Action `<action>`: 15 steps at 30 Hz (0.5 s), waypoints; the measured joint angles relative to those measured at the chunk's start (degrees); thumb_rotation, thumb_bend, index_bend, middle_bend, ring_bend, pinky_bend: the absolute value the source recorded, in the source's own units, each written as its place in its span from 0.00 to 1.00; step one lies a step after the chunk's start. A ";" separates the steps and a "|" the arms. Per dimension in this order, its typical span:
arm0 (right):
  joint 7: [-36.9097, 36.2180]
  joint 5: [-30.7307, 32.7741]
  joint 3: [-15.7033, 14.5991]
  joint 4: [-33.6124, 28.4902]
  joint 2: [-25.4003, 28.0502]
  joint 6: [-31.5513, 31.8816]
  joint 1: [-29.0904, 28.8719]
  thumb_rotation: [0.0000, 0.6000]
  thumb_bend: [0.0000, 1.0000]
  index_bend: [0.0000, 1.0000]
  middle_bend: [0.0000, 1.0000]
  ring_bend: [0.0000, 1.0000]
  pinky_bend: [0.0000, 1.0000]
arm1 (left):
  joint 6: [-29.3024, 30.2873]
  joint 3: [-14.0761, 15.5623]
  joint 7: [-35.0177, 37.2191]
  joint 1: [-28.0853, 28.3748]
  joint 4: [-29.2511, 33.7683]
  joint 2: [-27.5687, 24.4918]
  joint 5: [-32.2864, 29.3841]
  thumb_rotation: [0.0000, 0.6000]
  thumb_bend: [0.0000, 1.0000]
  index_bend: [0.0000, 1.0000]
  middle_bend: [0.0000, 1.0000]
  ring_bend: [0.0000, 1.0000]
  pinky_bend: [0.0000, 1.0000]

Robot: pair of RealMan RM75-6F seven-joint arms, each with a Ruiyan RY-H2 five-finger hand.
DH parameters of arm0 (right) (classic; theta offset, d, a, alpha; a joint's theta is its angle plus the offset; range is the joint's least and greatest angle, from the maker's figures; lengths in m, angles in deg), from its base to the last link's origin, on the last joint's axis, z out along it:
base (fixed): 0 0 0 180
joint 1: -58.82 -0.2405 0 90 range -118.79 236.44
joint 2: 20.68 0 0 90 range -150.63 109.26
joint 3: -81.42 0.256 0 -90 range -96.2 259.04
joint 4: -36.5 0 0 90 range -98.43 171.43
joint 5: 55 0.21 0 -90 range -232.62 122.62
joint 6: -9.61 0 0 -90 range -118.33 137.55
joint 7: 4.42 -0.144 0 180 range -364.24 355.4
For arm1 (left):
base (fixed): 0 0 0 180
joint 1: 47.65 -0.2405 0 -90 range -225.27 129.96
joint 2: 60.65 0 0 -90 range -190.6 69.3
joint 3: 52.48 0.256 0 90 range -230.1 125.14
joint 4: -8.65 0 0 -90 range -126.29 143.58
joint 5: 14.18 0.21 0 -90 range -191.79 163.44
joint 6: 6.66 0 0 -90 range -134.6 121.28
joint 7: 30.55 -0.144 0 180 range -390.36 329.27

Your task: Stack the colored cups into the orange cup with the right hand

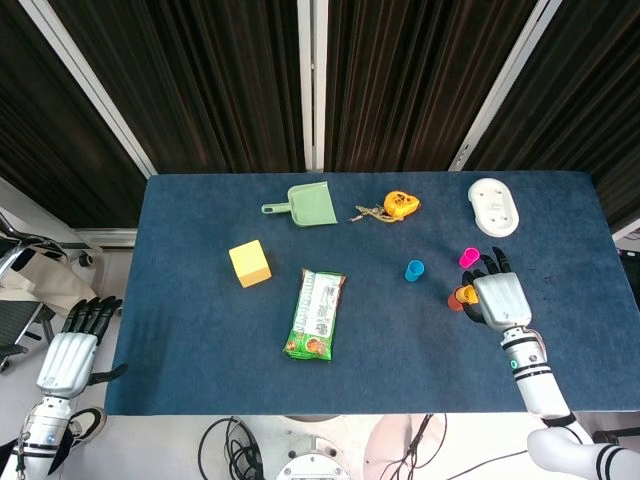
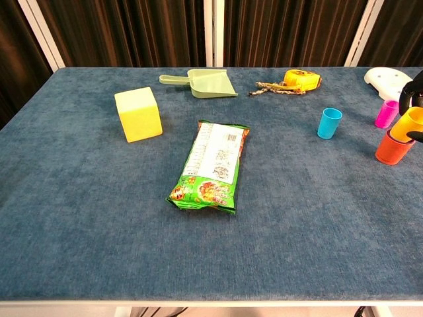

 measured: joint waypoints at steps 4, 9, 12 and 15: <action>-0.07 0.98 0.08 -0.53 0.41 -0.72 -0.25 1.00 0.22 0.42 0.41 0.14 0.00 | -0.12 0.01 -0.08 0.10 0.20 -0.16 0.03 1.00 0.08 0.08 0.05 0.00 0.00; -0.84 1.37 0.26 -1.02 0.94 -0.75 -0.34 1.00 0.21 0.33 0.33 0.10 0.00 | -0.25 -0.01 -0.06 0.22 0.20 -0.17 0.03 1.00 0.08 0.08 0.05 0.00 0.00; -1.17 1.32 0.48 -1.37 1.42 -0.50 -0.49 1.00 0.19 0.32 0.32 0.09 0.00 | -0.25 -0.04 0.01 0.24 0.17 -0.14 -0.01 1.00 0.08 0.08 0.05 0.00 0.00; -1.12 1.58 0.93 -1.81 1.79 -0.48 -0.84 1.00 0.18 0.31 0.32 0.09 0.00 | -0.20 -0.06 0.11 0.23 0.10 -0.11 -0.06 1.00 0.08 0.08 0.05 0.00 0.00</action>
